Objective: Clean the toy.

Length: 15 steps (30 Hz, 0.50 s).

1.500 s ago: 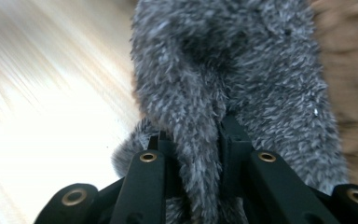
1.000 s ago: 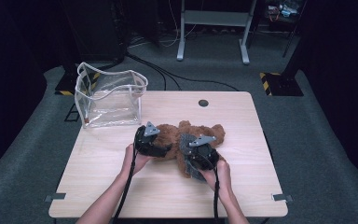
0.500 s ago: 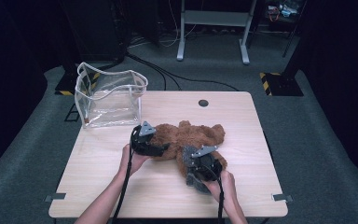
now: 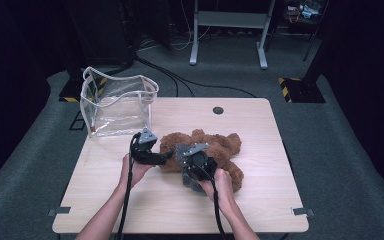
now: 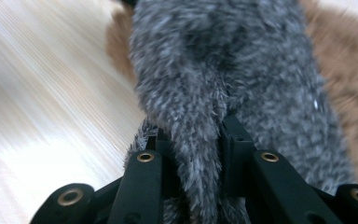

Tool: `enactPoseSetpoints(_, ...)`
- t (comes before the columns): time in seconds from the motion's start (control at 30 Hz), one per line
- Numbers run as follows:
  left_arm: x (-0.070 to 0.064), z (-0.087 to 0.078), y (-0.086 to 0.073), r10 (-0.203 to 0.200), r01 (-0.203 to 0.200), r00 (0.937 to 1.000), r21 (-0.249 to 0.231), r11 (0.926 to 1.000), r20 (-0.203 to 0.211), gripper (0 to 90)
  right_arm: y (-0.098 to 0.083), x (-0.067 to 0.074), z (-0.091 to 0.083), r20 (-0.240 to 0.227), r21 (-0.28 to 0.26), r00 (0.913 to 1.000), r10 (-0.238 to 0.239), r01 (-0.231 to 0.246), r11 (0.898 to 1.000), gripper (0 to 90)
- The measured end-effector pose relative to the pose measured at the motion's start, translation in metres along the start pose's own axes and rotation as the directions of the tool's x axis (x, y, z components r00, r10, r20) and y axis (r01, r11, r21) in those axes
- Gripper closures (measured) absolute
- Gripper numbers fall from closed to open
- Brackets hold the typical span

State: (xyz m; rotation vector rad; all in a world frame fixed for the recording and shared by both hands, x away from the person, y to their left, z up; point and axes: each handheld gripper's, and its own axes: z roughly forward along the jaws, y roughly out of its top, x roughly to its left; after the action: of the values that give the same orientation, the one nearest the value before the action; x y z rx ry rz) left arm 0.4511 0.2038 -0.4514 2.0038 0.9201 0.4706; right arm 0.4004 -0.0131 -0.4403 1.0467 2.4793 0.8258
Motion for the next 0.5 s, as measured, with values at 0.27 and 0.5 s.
enactPoseSetpoints(0.27, 0.000, 0.004, 0.000, -0.010, 0.010, 1.0000, -0.003, 0.9999, 0.001, 15.5, -0.029, 0.012, 0.002, 0.063, 0.104, 0.9962, -0.060, 0.053, 0.993, 73.5)
enactPoseSetpoints(0.5, 0.000, 0.001, 0.000, -0.001, 0.001, 1.0000, -0.008, 1.0000, -0.002, 15.9, -0.044, 0.002, -0.006, 0.031, 0.101, 0.9988, -0.037, 0.034, 0.994, 73.4)
